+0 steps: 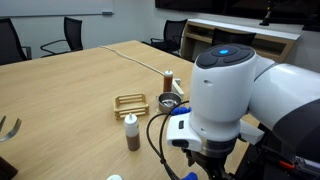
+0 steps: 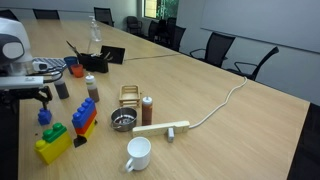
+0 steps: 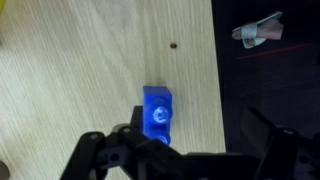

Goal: Put the blue building block on the right most stack of blocks

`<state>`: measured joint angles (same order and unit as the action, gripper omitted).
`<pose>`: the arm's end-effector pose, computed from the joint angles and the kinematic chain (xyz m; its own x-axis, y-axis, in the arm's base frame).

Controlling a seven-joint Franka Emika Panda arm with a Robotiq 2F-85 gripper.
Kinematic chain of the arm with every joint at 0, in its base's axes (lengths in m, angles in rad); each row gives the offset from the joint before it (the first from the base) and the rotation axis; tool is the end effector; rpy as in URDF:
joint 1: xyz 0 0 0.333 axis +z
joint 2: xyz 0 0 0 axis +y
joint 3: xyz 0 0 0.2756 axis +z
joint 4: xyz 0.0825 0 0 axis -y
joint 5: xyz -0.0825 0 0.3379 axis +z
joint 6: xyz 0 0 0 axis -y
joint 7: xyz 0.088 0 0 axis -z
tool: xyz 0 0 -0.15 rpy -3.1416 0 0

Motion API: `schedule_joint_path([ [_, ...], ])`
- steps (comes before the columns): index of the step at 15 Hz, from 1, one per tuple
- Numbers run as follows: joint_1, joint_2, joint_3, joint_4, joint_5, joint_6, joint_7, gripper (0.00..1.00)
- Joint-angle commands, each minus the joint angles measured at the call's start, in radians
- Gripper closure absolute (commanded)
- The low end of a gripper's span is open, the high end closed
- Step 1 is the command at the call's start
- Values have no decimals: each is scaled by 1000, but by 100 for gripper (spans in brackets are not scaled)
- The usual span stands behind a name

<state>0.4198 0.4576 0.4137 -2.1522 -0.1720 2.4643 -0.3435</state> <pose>0.3373 0.3840 0.1528 0.2755 0.9595 -0.0580 0.9535 -0.2805 -0.1107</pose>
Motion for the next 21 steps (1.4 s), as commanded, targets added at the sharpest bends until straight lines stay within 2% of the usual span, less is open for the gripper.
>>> schedule_joint_path([
  [1,41,17,-46,11,-80,33,81,0],
  [10,81,119,-87,64,-156,105,126,0],
  [14,90,149,-103,89,-182,101,124,0],
  [15,96,153,-108,93,-191,100,125,11],
  [16,100,156,-111,97,-197,100,127,26],
  [21,161,145,-168,113,-282,65,201,61],
])
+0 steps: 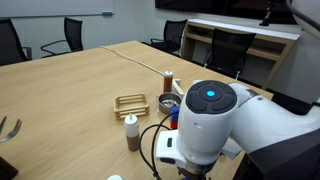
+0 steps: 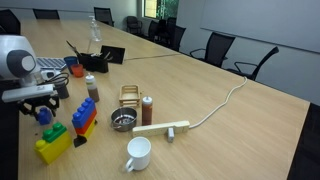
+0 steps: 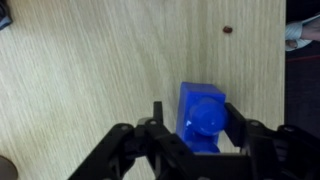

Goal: Put the blue building block on the right most stack of blocks

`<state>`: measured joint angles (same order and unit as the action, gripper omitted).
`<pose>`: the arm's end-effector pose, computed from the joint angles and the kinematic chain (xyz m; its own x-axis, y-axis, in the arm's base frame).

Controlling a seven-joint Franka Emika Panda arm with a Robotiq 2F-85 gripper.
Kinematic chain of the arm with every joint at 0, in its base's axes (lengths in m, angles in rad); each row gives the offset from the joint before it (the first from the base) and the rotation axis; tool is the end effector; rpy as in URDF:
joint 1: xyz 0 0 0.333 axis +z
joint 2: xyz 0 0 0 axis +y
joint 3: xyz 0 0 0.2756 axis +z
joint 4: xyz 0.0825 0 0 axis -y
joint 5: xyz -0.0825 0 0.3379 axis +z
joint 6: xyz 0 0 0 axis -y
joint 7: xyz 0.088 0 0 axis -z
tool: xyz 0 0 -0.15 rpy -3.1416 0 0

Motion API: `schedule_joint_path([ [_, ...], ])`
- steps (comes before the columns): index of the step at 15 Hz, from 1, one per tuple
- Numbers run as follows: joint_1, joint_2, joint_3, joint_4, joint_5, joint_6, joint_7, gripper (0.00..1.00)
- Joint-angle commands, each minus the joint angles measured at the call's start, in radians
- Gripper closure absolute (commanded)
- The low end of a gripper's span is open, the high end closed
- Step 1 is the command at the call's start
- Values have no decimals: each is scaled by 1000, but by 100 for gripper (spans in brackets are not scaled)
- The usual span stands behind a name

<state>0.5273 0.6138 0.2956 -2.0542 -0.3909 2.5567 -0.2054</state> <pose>0.3553 0.3950 0.1028 0.2498 0.9659 -0.0686 0.9683 -0.2497 0.0093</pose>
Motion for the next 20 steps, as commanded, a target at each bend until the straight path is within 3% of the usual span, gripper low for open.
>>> schedule_joint_path([
  [1,64,-12,-61,19,-81,-32,82,69],
  [4,87,-17,-77,22,-105,-38,123,89],
  [11,38,-84,1,-27,56,-60,127,90],
  [20,-6,-354,-4,-234,153,-42,315,90],
])
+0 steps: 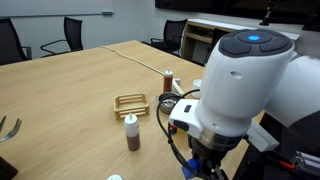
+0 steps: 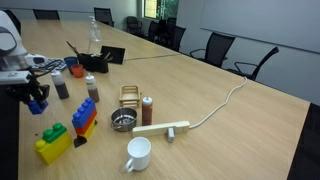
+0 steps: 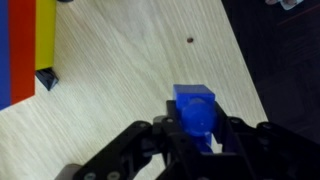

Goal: Put the blue building block on the right most stack of blocks

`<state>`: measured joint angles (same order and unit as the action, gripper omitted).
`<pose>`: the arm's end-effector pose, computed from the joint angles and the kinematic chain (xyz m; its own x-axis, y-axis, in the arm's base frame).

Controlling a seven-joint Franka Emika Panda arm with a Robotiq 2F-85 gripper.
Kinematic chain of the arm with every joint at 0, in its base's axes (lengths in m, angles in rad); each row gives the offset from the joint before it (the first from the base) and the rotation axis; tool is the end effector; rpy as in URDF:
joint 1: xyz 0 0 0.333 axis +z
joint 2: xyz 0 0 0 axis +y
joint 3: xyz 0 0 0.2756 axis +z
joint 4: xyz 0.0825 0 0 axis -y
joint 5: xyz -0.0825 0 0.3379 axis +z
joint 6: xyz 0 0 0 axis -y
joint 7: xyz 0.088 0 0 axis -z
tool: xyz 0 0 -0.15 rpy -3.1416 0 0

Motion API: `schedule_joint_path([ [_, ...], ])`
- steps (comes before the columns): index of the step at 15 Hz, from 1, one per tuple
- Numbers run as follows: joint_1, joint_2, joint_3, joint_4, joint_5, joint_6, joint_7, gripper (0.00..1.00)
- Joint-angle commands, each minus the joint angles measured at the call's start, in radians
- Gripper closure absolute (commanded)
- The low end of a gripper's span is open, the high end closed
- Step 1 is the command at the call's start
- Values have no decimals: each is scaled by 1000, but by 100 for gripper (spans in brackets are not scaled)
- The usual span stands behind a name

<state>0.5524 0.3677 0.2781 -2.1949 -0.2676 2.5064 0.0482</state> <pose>0.3442 0.3793 0.1754 0.5532 0.8323 -0.0354 0.8327 -0.5512 0.0534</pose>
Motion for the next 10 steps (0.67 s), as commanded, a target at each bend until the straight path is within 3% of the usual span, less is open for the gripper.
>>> schedule_joint_path([
  [1,-40,-141,15,-117,32,1,86,90],
  [6,-88,-289,32,-211,87,-25,149,90],
  [7,-86,-239,32,-172,53,-16,134,65],
  [10,-96,-276,37,-202,64,-17,143,65],
])
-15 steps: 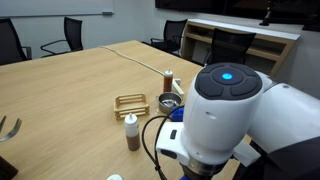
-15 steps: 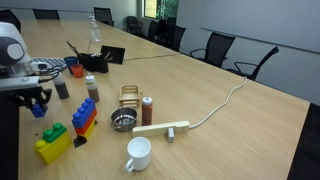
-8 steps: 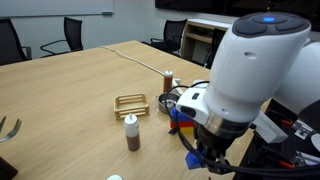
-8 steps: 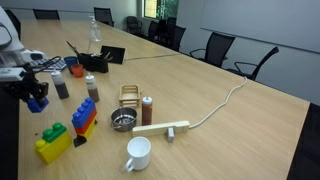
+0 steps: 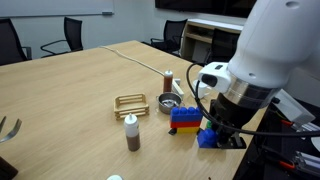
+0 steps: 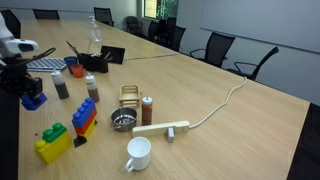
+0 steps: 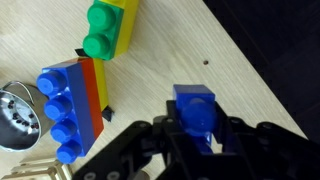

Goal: Put the blue building block on the right most stack of blocks

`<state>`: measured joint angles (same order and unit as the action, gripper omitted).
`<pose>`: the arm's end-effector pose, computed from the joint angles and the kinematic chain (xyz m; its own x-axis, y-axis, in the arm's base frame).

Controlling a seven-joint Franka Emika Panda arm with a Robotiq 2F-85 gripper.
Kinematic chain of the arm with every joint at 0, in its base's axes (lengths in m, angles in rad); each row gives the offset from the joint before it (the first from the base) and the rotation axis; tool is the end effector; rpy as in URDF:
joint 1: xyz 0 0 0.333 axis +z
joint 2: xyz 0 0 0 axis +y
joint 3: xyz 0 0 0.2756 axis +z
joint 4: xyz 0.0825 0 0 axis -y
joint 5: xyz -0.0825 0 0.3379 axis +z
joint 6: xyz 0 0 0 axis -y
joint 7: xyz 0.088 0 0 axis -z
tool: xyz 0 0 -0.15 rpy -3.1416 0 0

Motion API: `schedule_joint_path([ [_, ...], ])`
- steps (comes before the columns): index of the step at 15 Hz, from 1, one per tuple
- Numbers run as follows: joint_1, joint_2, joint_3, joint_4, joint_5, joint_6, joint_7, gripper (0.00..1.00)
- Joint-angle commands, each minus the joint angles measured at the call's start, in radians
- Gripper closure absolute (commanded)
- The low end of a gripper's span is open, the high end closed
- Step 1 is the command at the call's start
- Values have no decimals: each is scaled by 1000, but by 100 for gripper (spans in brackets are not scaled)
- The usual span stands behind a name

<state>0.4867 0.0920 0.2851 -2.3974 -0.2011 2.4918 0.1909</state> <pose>0.3363 0.3243 0.2335 0.7381 0.6745 0.0187 0.6702 -0.7361 0.0946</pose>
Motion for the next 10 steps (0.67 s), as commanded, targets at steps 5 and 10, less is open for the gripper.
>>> schedule_joint_path([
  [5,-30,0,32,-1,-2,-2,5,65],
  [10,-51,-37,24,-27,14,-8,-4,90],
])
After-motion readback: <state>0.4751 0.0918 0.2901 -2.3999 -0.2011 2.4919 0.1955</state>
